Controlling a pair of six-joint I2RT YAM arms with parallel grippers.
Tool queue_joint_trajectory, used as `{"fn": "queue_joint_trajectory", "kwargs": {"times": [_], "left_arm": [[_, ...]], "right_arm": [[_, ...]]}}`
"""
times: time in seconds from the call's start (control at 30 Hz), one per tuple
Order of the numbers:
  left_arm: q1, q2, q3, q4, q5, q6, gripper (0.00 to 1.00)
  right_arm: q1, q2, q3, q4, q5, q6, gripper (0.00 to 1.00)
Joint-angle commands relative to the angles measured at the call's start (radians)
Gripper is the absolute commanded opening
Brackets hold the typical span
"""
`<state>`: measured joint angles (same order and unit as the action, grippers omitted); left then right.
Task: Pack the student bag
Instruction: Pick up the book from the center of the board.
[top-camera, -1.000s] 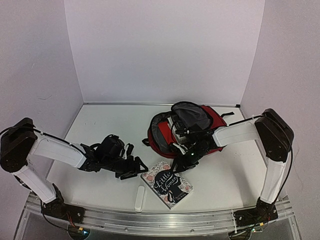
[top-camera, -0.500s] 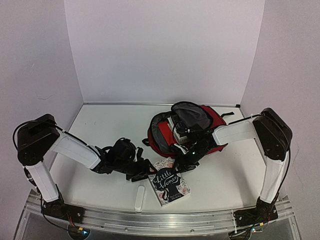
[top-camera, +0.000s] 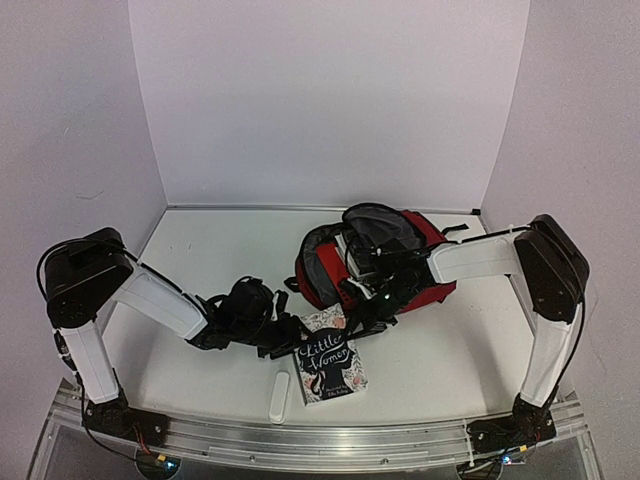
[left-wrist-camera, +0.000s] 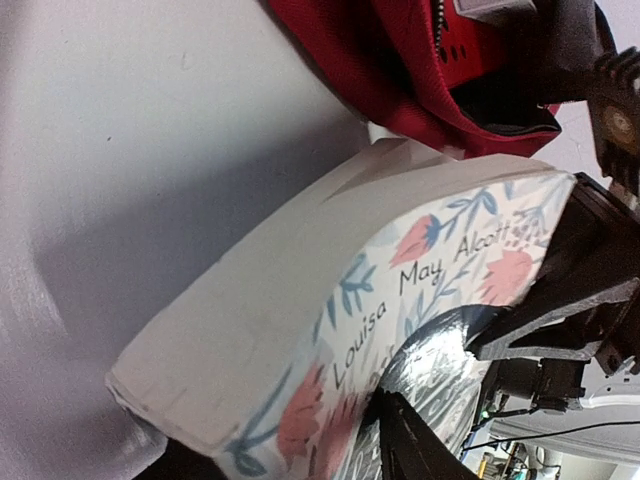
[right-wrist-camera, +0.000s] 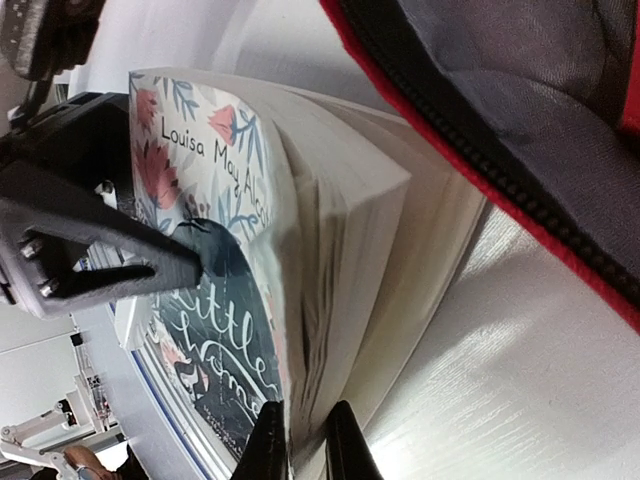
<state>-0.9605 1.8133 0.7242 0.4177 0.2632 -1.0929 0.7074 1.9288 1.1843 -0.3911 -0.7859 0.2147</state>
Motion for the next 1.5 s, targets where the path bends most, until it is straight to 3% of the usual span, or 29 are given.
{"fn": "queue_joint_trajectory", "kwargs": {"times": [0.0, 0.1, 0.27, 0.33, 0.5, 0.7, 0.87, 1.1, 1.3, 1.47], "left_arm": [[-0.017, -0.046, -0.021, 0.127, 0.023, 0.061, 0.41], [-0.017, -0.115, -0.034, 0.133, -0.004, 0.092, 0.24], [-0.016, -0.244, 0.001, 0.066, -0.071, 0.168, 0.01], [-0.013, -0.288, 0.037, 0.011, -0.094, 0.197, 0.0], [0.036, -0.381, 0.089, -0.002, -0.121, 0.205, 0.0], [0.089, -0.536, 0.064, 0.079, -0.384, 0.2, 0.0], [0.105, -0.573, 0.091, 0.17, -0.539, 0.249, 0.0], [0.106, -0.509, 0.125, 0.311, -0.567, 0.228, 0.0], [0.106, -0.467, 0.075, 0.558, -0.594, 0.196, 0.0], [0.108, -0.454, 0.064, 0.617, -0.599, 0.18, 0.0]], "right_arm": [[0.025, -0.075, 0.062, 0.1, -0.052, -0.016, 0.09], [0.004, -0.106, 0.075, 0.093, -0.046, -0.014, 0.23], [-0.06, -0.176, 0.14, 0.055, -0.041, -0.012, 0.61], [-0.089, -0.195, 0.193, 0.015, -0.043, -0.014, 0.76], [-0.163, -0.243, 0.287, -0.027, -0.036, 0.016, 0.97], [-0.178, -0.299, 0.321, -0.023, -0.006, 0.058, 0.98], [-0.177, -0.291, 0.275, 0.08, -0.136, 0.162, 0.98], [-0.11, -0.266, 0.193, 0.336, -0.19, 0.341, 0.98], [-0.04, -0.192, 0.198, 0.414, -0.162, 0.395, 0.98], [-0.036, -0.146, 0.223, 0.426, -0.089, 0.426, 0.96]]}}
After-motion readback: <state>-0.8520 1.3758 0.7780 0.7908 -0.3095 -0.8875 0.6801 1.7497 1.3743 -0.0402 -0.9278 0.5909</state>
